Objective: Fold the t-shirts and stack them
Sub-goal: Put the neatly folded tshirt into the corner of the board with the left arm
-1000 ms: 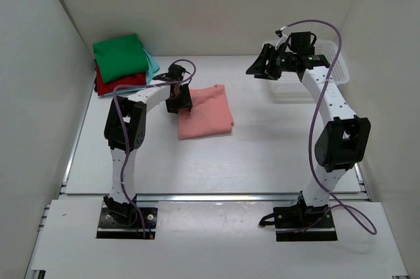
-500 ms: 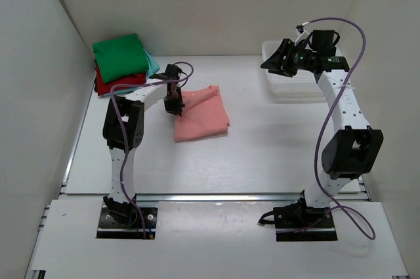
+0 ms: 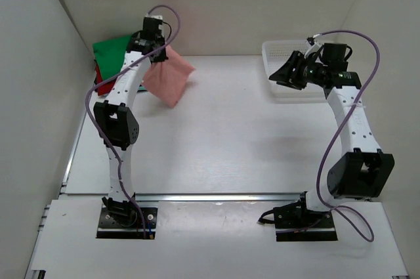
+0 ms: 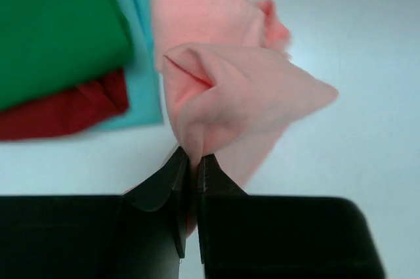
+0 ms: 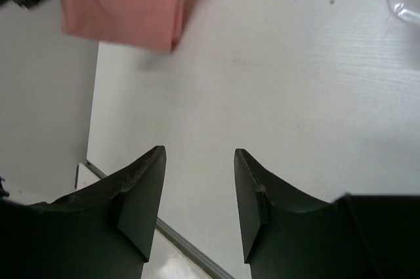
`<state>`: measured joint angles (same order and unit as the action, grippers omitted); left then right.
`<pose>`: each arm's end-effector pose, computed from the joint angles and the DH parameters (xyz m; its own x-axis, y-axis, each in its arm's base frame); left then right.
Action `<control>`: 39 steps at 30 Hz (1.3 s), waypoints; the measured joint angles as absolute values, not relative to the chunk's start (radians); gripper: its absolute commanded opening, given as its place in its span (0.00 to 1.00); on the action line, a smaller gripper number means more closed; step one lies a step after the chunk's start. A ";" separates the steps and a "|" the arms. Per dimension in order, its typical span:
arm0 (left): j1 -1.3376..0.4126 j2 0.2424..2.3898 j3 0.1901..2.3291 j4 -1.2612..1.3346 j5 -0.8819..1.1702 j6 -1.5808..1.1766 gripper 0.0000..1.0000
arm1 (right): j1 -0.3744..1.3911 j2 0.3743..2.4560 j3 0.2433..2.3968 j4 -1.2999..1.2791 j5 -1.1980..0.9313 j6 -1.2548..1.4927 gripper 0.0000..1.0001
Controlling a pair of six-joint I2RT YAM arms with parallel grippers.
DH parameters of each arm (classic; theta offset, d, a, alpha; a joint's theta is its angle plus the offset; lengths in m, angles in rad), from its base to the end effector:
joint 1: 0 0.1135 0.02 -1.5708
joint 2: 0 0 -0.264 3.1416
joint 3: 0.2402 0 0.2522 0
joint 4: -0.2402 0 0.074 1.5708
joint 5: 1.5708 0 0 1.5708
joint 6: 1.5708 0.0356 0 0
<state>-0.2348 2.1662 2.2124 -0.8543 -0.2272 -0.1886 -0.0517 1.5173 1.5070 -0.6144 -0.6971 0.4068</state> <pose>0.4736 -0.1051 0.3247 -0.7048 -0.0192 -0.7092 -0.0578 0.9979 0.0304 0.3343 0.0056 0.3754 -0.7265 0.3414 -0.5964 -0.2101 0.7160 0.6658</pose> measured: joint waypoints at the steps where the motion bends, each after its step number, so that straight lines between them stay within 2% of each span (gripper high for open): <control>1: -0.215 2.180 2.270 -0.849 -0.227 -0.178 0.00 | -0.050 1.493 1.486 -0.615 -0.693 0.402 0.43; 6: -0.110 2.268 2.465 -0.771 -0.229 -0.154 0.00 | -0.032 1.378 1.371 -0.617 -0.686 0.389 0.43; 21: 0.188 2.432 2.475 -0.635 -0.179 -0.247 0.00 | 0.011 1.384 1.296 -0.612 -0.673 0.404 0.42; 24: 0.207 2.426 2.457 -0.599 -0.179 -0.280 0.00 | 0.027 1.412 1.307 -0.616 -0.673 0.414 0.42; 29: 0.216 2.366 2.284 -0.472 -0.177 -0.332 0.00 | 0.047 1.470 1.370 -0.625 -0.667 0.419 0.42; 36: 0.241 2.364 2.303 -0.460 -0.155 -0.383 0.00 | 0.065 1.489 1.409 -0.625 -0.665 0.427 0.42; 39: 0.254 2.335 2.243 -0.418 -0.137 -0.404 0.00 | 0.074 1.505 1.419 -0.629 -0.665 0.428 0.41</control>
